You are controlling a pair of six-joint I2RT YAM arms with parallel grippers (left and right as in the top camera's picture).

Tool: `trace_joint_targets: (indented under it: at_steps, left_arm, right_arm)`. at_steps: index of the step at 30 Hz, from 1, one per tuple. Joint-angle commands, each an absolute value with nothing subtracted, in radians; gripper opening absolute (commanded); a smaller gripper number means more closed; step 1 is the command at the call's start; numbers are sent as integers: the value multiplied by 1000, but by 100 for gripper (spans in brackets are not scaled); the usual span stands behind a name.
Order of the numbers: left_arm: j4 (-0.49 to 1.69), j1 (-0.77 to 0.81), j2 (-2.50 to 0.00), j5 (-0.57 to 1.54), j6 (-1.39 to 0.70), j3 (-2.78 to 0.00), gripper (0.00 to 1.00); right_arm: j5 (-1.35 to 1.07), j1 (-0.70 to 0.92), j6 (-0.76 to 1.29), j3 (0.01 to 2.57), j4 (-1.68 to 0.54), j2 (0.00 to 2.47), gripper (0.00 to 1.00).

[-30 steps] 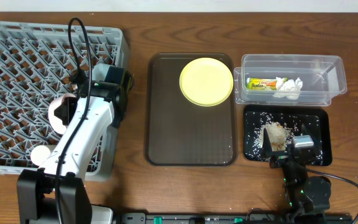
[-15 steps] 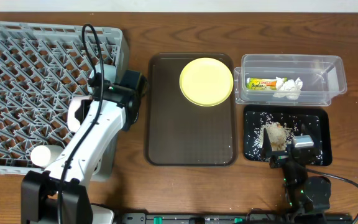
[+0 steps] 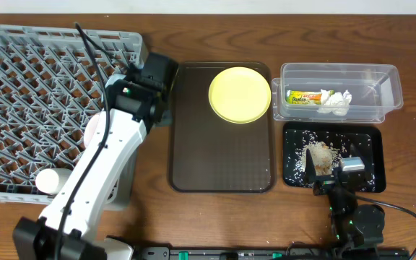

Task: Sort waste into correct bins and load items into the dishwasher
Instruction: 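Withdraw the left gripper from the rack toward the yellow plate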

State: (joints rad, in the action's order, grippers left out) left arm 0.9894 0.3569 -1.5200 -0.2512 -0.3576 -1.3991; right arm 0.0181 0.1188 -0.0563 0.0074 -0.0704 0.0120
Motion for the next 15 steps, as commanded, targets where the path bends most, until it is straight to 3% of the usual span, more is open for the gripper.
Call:
trace_joint_targets:
  at_steps: [1, 12, 15]
  left_arm:
    - [931, 370, -1515, -74, -334, -1412, 61]
    - [964, 339, -1560, -146, -278, -1411, 57]
    - [992, 339, -1562, -145, -278, -1408, 49]
  right_arm:
    - [22, 112, -65, 6, -73, 7, 99]
    - [22, 112, -65, 6, -73, 7, 99]
    - [22, 112, -65, 6, -73, 7, 99]
